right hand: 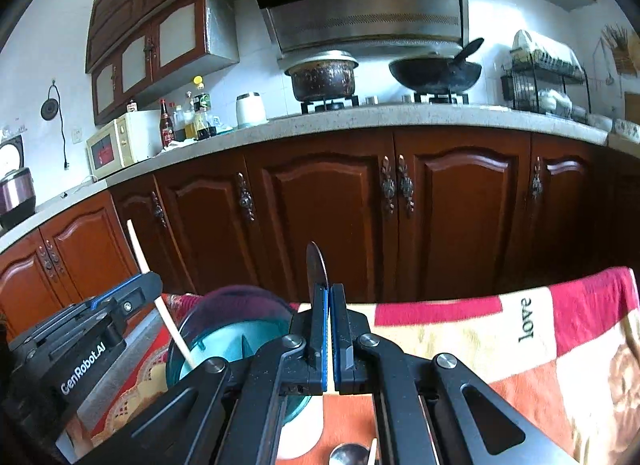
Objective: Organize utensils
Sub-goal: 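Carry chopstick and spoon over the white cup and open both grippers, then move both tools back down to the remaining utensils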
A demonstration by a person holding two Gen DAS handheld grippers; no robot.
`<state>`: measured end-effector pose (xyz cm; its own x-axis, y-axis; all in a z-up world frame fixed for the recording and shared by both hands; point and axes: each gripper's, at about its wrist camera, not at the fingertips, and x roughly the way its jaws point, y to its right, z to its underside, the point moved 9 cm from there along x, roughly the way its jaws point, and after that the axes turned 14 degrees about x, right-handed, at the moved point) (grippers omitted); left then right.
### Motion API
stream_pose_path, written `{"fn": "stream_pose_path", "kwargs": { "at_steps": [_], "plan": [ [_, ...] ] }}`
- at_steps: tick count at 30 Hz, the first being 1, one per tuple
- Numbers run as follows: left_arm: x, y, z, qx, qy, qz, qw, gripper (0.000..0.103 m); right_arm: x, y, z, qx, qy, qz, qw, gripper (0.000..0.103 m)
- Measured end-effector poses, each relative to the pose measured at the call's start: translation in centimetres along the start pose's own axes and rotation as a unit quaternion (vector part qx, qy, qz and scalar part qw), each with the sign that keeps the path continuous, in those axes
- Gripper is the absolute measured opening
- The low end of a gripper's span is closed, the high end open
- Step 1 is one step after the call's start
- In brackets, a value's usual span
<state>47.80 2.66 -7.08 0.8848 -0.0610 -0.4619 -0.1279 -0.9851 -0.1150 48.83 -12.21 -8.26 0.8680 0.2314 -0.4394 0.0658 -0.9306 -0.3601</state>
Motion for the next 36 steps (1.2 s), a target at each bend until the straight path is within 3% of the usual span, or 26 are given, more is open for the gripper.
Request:
{"fn": "stream_pose_path", "kwargs": {
  "at_steps": [8,17,19,22,24,26,29,36],
  "plan": [
    [-0.4,0.2,0.8,0.015,-0.016,-0.007,0.9997,0.004,-0.6,0.1,1.2,0.006,-0.016,-0.026,1.0,0.001],
    [-0.1,0.2,1.1,-0.002,-0.033,-0.006,0.9994,0.005,-0.2,0.4,2.0,0.023,-0.04,-0.038,0.998,0.001],
    [-0.2,0.2,1.0,-0.002,-0.034,-0.007,0.9994,0.012,-0.2,0.5,2.0,0.027,-0.043,-0.039,0.998,0.001],
    [-0.5,0.1,1.1,-0.004,-0.033,-0.02,0.9992,0.037,-0.2,1.2,1.7,0.038,-0.047,-0.037,0.997,0.007],
    [-0.7,-0.1,1.1,-0.007,-0.032,-0.024,0.9992,0.039,-0.3,1.6,1.5,0.049,-0.049,-0.039,0.997,0.026],
    [-0.9,-0.1,1.2,-0.009,-0.036,-0.022,0.9991,0.039,-0.6,2.1,1.2,0.054,-0.044,-0.038,0.997,0.036],
    [-1.4,-0.3,1.2,-0.008,-0.037,-0.027,0.9989,0.044,-1.1,2.7,0.7,0.065,-0.042,-0.041,0.996,0.037],
    [-4.6,-0.8,1.4,-0.02,-0.042,-0.043,0.998,0.051,-2.5,5.1,-0.8,0.097,-0.039,-0.031,0.994,0.049]
  ]
}}
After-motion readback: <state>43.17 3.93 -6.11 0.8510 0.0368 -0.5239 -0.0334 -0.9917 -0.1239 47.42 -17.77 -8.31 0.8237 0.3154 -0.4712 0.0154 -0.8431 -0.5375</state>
